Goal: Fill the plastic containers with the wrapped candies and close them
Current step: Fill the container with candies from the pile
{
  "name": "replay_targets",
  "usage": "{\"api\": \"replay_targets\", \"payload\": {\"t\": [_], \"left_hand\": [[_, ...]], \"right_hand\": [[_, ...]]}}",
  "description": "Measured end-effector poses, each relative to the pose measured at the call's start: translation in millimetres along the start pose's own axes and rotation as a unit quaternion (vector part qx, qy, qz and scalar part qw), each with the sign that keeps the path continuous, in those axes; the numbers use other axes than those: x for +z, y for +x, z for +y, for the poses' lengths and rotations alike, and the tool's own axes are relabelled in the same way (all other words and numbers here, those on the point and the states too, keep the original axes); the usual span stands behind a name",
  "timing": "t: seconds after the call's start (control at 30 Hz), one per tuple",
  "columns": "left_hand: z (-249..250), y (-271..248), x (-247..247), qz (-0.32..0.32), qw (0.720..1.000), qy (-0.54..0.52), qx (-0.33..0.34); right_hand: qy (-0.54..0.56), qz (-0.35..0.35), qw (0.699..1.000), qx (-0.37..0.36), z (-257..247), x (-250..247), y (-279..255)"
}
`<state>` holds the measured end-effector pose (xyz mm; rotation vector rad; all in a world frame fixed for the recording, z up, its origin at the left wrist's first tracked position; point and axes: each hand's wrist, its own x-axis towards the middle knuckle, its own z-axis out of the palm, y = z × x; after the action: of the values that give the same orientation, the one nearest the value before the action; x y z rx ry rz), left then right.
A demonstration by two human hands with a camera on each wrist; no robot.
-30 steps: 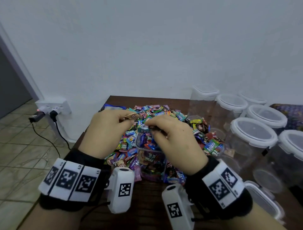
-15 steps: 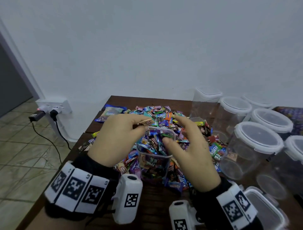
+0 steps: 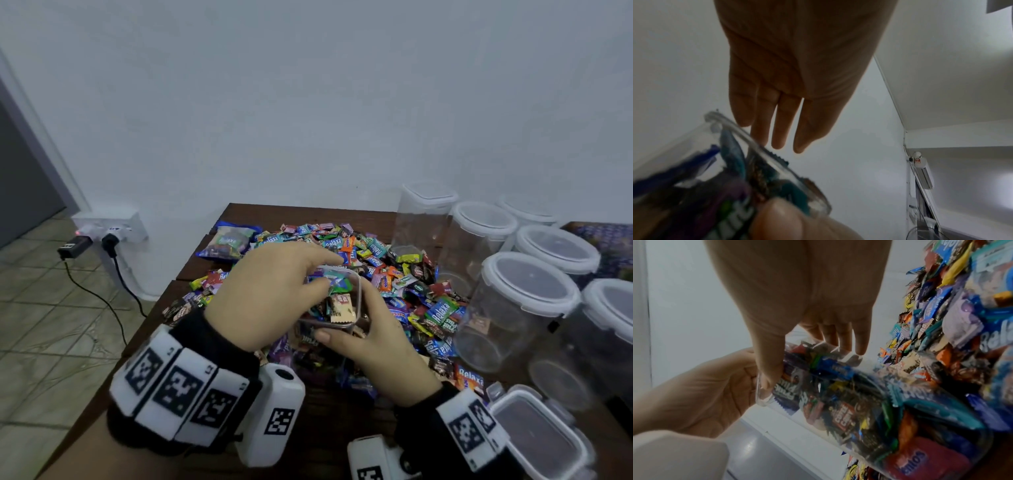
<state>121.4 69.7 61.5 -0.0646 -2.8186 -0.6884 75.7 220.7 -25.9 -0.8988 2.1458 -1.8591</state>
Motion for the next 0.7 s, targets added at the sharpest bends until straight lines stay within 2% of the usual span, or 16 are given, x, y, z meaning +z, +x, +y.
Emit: {"api": "replay_targets", "payload": {"t": [0.2, 0.33, 0.43, 0.5, 0.57, 0.7], "left_hand": [[7, 3, 13, -0.04, 0.996, 0.077, 0.004], [6, 1, 18, -0.027, 0.997, 0.074, 0.003], [3, -2, 20, -0.007, 0.999, 0.053, 0.003], [1, -3, 23, 0.007, 0.999, 0.042, 0.007], [0, -4, 25, 0.018, 0.999, 0.029, 0.01], [-3, -4, 26, 0.029, 0.999, -0.001, 0.015]], "right_hand": [[-0.025, 0.005, 1.0, 0.015, 6, 2, 0], [-0.068, -0.001, 0.998, 0.012, 12, -1, -3], [-0.147, -0.017, 0.989, 0.021, 25, -7, -7], [-0.23, -0.055, 0.971, 0.037, 38, -13, -7], [-0.314, -0.105, 0.941, 0.078, 47, -19, -7], [-0.402, -0.163, 0.886, 0.164, 47, -24, -3]]}}
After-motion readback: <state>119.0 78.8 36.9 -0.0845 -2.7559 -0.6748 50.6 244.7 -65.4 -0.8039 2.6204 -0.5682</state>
